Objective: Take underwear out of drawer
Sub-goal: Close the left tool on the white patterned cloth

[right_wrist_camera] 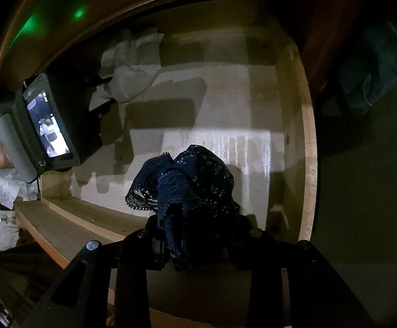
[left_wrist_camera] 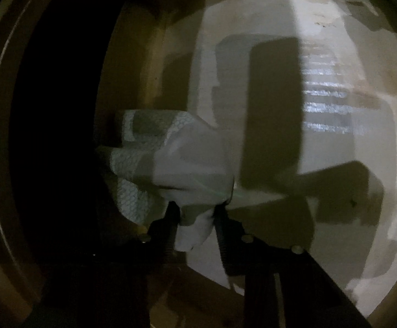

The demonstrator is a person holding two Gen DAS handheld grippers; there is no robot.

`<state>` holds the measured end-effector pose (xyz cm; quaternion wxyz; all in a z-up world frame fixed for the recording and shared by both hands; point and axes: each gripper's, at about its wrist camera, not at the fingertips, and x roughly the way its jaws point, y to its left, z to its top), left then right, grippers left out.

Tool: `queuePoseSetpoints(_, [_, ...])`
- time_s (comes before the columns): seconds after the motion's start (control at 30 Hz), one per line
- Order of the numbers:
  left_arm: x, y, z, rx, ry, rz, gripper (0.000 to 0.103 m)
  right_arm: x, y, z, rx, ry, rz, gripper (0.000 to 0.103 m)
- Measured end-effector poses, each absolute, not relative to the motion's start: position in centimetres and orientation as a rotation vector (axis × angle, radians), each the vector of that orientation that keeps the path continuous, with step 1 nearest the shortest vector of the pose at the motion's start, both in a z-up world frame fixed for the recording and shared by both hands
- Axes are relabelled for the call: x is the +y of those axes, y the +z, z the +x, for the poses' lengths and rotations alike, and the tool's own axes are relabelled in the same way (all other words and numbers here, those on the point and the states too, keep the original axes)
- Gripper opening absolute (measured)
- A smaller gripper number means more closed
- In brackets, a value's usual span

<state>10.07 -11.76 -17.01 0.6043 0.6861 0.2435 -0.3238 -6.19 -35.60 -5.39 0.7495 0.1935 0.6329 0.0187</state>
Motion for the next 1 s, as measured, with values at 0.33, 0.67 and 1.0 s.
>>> queuePoseSetpoints(0.33, [-11.8,-14.4,10.0,0.807,-0.824,1.477,0.011,-35.7,-5.4,-6.3,1.379,0.048,0.433,0.035])
queuePoseSetpoints(0.67, [-10.0,-11.2,9.4,1.120,-0.918,1.265,0.011,-35.7,-5.3,-6.3,1.375,0.043,0.422,0.034])
queuePoseSetpoints(1.0, [-8.4,-8.1,9.9,1.247,-0.833,0.969,0.048,-35.2,-5.7,-5.9,1.387,0.038,0.411,0.033])
